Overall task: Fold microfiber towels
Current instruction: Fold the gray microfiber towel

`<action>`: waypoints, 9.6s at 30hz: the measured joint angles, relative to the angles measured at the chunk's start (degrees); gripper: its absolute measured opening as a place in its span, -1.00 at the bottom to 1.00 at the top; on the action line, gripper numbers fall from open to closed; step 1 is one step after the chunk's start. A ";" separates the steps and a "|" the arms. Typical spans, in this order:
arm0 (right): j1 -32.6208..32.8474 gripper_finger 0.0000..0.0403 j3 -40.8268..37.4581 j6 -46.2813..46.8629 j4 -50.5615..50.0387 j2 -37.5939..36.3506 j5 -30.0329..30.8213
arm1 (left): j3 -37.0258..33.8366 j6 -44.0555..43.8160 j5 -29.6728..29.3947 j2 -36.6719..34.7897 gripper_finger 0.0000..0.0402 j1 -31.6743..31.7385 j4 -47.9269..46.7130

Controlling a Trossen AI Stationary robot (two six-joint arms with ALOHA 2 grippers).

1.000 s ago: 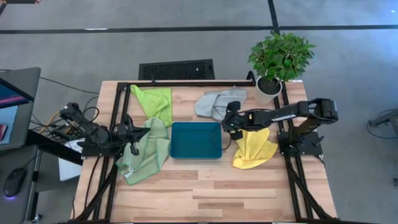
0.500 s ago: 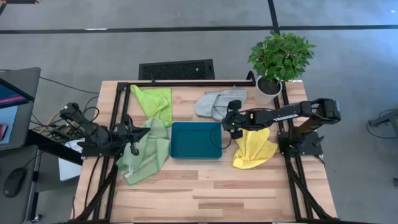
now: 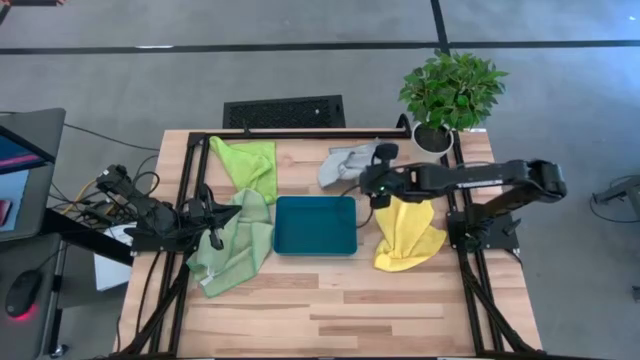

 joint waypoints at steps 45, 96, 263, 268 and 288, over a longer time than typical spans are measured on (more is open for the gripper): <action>0.42 -0.97 1.28 3.08 -0.23 -7.28 -0.46 | 7.17 10.03 -11.01 -0.02 -1.00 6.44 4.55; -1.65 -0.94 2.00 3.14 0.62 -7.37 -0.46 | 76.62 13.24 43.41 89.26 -0.75 59.97 -40.71; -2.36 -0.94 2.11 0.79 4.57 -7.37 -6.17 | 82.98 31.42 62.54 100.15 -1.00 61.81 -27.16; -3.60 -0.94 2.11 1.02 7.44 -7.37 -0.39 | 83.00 28.74 57.53 97.13 -1.00 61.73 -28.55; -11.18 -0.94 9.08 -10.57 17.78 -7.26 -0.01 | 83.04 25.27 41.99 86.81 -1.00 61.61 -21.60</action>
